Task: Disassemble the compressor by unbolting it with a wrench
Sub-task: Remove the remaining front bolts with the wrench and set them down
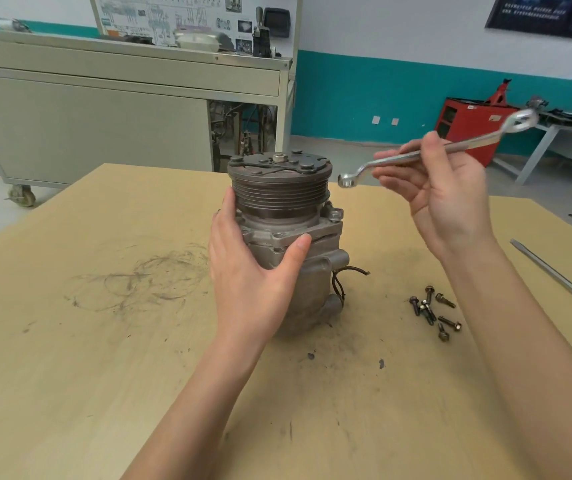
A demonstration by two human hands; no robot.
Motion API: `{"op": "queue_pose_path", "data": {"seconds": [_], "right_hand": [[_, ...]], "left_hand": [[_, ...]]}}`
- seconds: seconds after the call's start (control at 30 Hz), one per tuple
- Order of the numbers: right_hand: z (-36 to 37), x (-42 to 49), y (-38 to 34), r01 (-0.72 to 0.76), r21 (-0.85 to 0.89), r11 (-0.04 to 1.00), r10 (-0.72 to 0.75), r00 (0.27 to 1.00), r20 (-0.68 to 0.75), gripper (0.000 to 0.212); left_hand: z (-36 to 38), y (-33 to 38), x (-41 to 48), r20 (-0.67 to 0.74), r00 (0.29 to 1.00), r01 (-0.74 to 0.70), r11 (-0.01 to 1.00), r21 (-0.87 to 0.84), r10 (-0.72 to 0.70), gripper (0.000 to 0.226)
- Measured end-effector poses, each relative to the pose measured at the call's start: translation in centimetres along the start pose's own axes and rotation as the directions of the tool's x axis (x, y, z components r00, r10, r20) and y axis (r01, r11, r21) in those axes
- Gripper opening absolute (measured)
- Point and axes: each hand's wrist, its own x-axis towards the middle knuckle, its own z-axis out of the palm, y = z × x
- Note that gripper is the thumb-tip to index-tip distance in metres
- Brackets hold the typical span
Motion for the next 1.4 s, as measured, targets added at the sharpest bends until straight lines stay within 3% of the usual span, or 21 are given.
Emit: {"op": "queue_pose_path", "data": {"seconds": [0.1,0.23,0.37,0.9,1.0,1.07,1.17,1.23,1.33,1.4], "right_hand": [[1.3,-3.3,-0.7,0.206,-0.281,0.937,-0.195,0.978,0.069,0.02],[2.5,-6.1,-0.6,0.363,-0.366,0.857,-0.283,0.925,0.256,0.022],[2.1,-6.5,-0.8,0.37,-0.384,0.846,-0.283,0.922,0.266,0.014],[1.4,-6.5,-1.1,0.299,-0.403,0.865,-0.201,0.942,0.268,0.016],[1.1,-5.2,-1.0,0.192,-0.288,0.938,-0.13,0.966,0.223,0.02],[0.5,-3.2,-0.6,-0.025,-0.094,0.995,0.043,0.981,0.189,0.022],[-0.2,0.2,0.9,-0.401,0.147,0.904,0.36,0.901,0.243,0.025],[-0.2,1.6,2.5,-0.544,0.241,0.804,0.458,0.825,0.331,0.017],[0.0,2.6,4.2,-0.601,0.338,0.724,0.45,0.783,0.429,0.009],[-0.4,3.0,4.1,-0.557,0.332,0.761,0.403,0.807,0.431,0.018]], "left_hand": [[0.0,0.0,0.0,-0.005,1.0,-0.008,1.0,-0.003,0.008,0.093],[0.0,0.0,0.0,-0.01,1.0,-0.017,1.0,-0.003,0.017,0.093],[0.1,-0.1,0.1,-0.013,1.0,-0.026,1.0,-0.004,0.026,0.093],[0.2,-0.4,0.2,-0.013,0.999,-0.031,0.999,-0.011,0.031,0.093],[0.2,-0.4,0.2,-0.011,1.0,-0.028,1.0,-0.013,0.028,0.093],[0.2,-0.4,0.1,-0.009,1.0,-0.027,1.0,-0.015,0.027,0.093],[0.3,-0.4,0.1,-0.011,1.0,-0.028,0.999,-0.016,0.027,0.093],[0.2,-0.4,0.2,-0.013,1.0,-0.027,0.999,-0.018,0.026,0.093],[0.2,-0.5,0.2,-0.014,0.999,-0.029,0.999,-0.017,0.028,0.094],[0.2,-0.5,0.1,-0.011,1.0,-0.029,0.999,-0.013,0.029,0.094]]}}
